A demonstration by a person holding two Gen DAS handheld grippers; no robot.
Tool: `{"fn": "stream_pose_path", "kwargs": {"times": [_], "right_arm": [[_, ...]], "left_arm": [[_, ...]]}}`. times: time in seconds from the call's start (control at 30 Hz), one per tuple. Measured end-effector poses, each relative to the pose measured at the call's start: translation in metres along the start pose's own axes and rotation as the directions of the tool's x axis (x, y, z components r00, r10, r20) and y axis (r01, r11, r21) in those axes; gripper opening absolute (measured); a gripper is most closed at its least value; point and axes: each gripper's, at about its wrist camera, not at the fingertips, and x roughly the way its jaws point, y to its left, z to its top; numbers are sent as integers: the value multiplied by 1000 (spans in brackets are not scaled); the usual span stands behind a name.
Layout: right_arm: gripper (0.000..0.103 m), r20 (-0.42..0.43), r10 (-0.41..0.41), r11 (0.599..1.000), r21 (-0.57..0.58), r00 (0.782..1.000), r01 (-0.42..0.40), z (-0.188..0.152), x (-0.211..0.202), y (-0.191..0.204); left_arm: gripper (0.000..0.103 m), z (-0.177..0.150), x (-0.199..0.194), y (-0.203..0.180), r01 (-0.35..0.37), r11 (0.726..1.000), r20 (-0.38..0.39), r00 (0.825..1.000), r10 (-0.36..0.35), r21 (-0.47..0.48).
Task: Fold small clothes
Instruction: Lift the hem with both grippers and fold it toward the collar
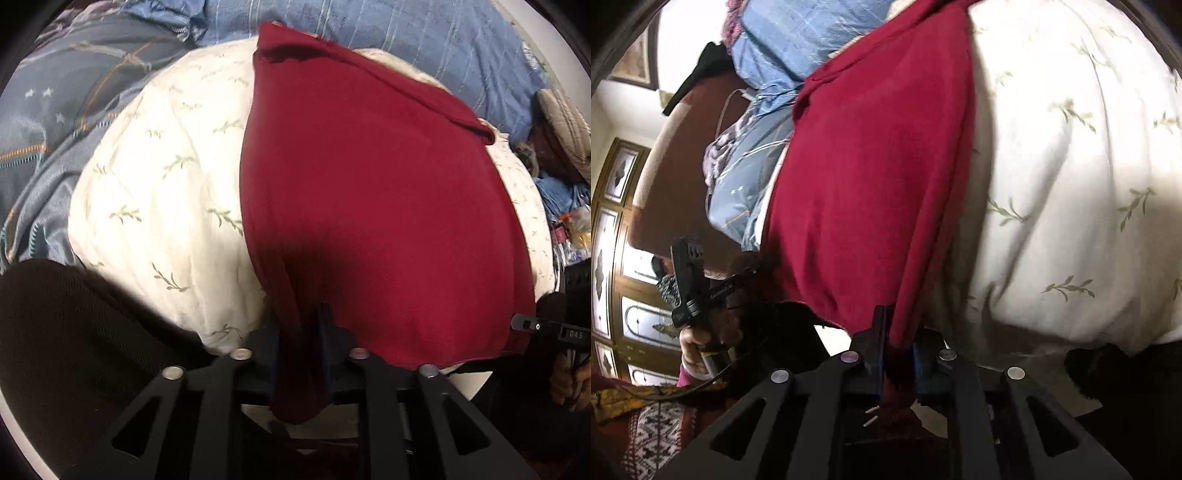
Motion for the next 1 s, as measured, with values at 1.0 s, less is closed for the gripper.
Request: {"fn": "stream_pose_path", "kwargs": {"times": [1.0], "right_arm": [[10,199,244,967,-118,949,-224,34,-49,43]], "left_arm": [[9,21,-28,9,152,987,98,984,-147,-51]]}}
